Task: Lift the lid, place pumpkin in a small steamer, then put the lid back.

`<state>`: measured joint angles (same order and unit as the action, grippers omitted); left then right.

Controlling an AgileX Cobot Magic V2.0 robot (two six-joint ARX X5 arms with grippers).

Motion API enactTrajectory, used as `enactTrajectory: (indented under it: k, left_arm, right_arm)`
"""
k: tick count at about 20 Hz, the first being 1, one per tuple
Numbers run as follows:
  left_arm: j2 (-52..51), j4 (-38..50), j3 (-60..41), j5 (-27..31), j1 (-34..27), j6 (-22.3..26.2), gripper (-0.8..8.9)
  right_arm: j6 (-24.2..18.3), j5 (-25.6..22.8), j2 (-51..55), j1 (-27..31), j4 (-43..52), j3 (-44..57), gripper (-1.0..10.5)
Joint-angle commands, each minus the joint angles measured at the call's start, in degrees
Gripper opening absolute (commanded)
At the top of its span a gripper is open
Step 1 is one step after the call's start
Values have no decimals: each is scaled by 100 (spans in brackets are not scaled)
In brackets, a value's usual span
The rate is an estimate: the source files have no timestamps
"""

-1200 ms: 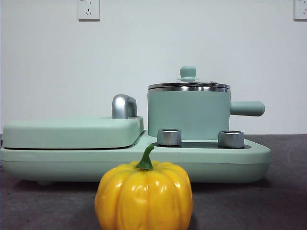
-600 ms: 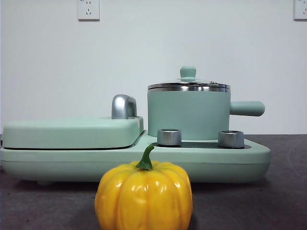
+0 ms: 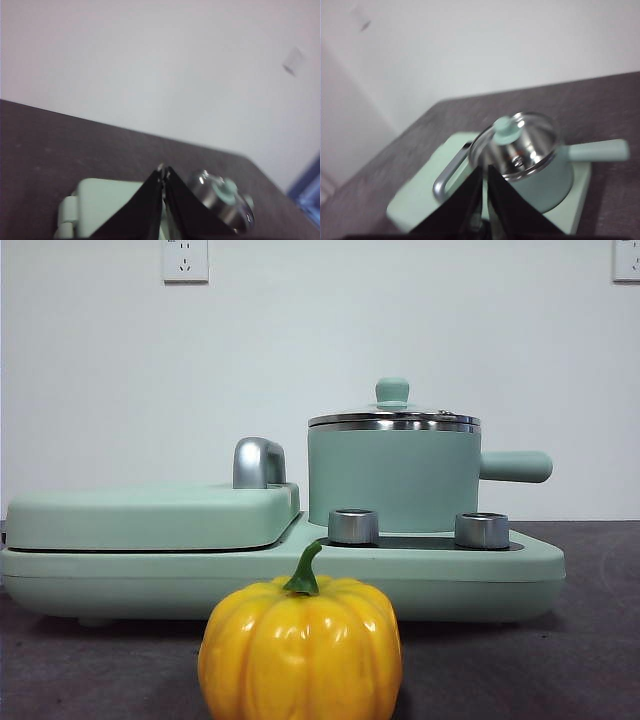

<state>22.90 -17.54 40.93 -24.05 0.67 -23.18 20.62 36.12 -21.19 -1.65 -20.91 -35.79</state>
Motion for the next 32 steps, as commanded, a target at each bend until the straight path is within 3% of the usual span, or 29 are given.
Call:
enactTrajectory:
  k: [1, 5, 10, 16, 18, 22, 27, 32]
  left_arm:
    - [424, -186, 291, -675, 11, 988, 10]
    - [953, -597, 586, -1362, 87, 1637, 10]
    - [1355, -1019, 776, -1381, 450, 3064, 10]
    - [1725, -1152, 822, -1130, 1040, 3777, 44]
    - [1829, -1152, 822, -1128, 1211, 3882, 100]
    - [1969, -1047, 822, -1126, 1432, 3904, 313]
    - [2094, -846, 822, -1086, 1552, 3921, 312]
    - [2317, -455, 822, -977, 1714, 3919, 309]
  right_arm:
    - [-883, 166, -337, -11, -157, -232, 15]
    - [-1880, 122, -793, -129, -501, -531, 15]
    - [-3001, -509, -1272, -684, -957, -837, 15]
    - [-3930, -1412, -1746, -1504, -1390, -973, 24]
    - [-4177, -1687, -1860, -1742, -1436, -975, 73]
    - [-4450, -1971, -1969, -2011, -1434, -975, 209]
    - [-4527, -2544, -1991, -2096, -1432, -977, 247]
    - [-4404, -2778, -1991, -2094, -1427, -977, 246]
